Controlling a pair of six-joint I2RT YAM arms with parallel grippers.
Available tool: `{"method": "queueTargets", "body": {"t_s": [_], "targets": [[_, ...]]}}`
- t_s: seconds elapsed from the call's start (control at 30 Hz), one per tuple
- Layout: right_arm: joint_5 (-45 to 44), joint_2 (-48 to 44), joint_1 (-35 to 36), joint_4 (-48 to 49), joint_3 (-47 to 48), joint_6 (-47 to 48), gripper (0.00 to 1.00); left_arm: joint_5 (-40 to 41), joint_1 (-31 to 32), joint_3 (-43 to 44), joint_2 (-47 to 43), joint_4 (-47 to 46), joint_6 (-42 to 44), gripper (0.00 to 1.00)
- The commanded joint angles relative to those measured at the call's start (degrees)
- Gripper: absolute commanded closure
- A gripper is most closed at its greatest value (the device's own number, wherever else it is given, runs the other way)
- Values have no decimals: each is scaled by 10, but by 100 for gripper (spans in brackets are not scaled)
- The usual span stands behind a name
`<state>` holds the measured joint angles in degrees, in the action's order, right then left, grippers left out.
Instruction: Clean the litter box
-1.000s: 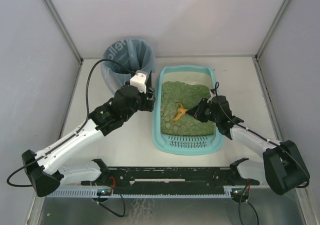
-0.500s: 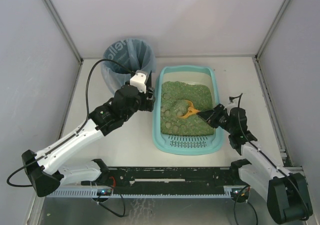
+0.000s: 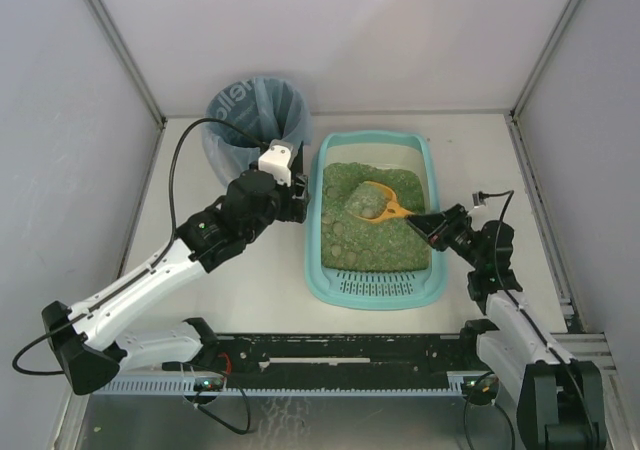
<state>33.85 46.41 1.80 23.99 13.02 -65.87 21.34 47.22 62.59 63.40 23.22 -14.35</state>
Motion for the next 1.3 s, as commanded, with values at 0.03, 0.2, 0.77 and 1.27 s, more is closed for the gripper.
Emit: {"method": "queueTargets", "body": {"t_s": [0.03, 0.2, 0.77, 1.27], "targets": [[59, 14, -44, 138, -13, -79, 100, 10, -3, 5, -19, -25, 10, 28], [97, 33, -19, 166, 6, -75, 100, 11, -3, 4, -18, -26, 10, 28], [95, -21, -74, 120, -13, -76, 100, 3, -5, 5, -14, -26, 10, 28], [122, -20, -46, 88, 30, -39, 100, 3, -9, 4, -10, -27, 6, 28]]}}
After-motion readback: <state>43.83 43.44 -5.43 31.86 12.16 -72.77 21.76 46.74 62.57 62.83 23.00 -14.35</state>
